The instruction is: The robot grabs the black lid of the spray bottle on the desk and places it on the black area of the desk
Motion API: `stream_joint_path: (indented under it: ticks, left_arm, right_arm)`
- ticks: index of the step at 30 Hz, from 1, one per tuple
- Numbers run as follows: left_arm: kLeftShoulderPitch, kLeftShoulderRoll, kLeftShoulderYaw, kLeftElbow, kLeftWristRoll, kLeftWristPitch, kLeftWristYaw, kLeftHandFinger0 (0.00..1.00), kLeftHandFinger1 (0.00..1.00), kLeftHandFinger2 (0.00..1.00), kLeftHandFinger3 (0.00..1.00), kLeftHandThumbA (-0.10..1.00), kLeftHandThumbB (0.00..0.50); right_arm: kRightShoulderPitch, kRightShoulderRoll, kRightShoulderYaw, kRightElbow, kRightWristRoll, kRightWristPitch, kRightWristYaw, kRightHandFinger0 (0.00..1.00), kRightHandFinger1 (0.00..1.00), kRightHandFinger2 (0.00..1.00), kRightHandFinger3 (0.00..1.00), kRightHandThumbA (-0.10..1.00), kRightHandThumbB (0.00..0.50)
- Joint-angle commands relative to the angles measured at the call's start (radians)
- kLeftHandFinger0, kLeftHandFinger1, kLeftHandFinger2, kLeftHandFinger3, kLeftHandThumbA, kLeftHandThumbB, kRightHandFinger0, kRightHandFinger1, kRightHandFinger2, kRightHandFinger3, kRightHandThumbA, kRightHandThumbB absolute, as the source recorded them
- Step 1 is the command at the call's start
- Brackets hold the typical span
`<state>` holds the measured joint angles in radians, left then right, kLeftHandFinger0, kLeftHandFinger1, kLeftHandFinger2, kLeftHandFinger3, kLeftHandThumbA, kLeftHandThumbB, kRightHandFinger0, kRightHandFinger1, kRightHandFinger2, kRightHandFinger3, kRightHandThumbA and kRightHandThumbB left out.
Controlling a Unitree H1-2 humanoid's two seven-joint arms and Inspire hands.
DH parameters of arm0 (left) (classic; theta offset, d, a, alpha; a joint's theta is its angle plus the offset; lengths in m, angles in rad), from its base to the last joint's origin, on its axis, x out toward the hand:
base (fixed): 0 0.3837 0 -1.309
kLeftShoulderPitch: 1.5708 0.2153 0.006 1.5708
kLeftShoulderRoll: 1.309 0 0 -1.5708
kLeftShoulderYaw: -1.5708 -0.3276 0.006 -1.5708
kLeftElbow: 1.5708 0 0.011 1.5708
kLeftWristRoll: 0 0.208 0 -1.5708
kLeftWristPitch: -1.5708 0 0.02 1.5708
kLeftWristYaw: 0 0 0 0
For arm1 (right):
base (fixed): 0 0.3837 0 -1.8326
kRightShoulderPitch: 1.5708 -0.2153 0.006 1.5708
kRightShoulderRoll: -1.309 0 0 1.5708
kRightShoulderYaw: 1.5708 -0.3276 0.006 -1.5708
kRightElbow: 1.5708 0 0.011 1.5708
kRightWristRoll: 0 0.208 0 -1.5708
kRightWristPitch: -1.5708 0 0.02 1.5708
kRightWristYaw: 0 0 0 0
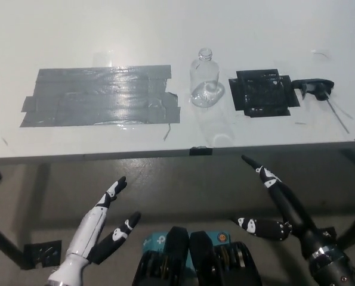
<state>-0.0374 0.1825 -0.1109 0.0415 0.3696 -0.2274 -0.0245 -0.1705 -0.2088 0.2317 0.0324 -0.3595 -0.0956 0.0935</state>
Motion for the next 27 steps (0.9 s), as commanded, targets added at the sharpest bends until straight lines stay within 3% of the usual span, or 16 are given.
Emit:
stream_joint_path:
  ticks: [1, 27]
  left_arm:
    - [-0.004, -0.007, 0.003, -0.017, 0.001, -0.044, 0.033, 0.96, 1.00, 1.00, 1.00, 0.87, 0.000]
    - [-0.010, 0.002, 0.007, -0.031, 0.008, -0.051, 0.027, 0.88, 0.93, 1.00, 1.00, 0.75, 0.005]
  right_arm:
    - [-0.017, -0.003, 0.003, -0.008, 0.014, -0.036, 0.015, 1.00, 1.00, 1.00, 1.00, 0.84, 0.385]
    - [-0.029, -0.029, 0.025, -0.017, -0.035, 0.019, 0.063, 1.00, 1.00, 1.00, 1.00, 0.82, 0.355]
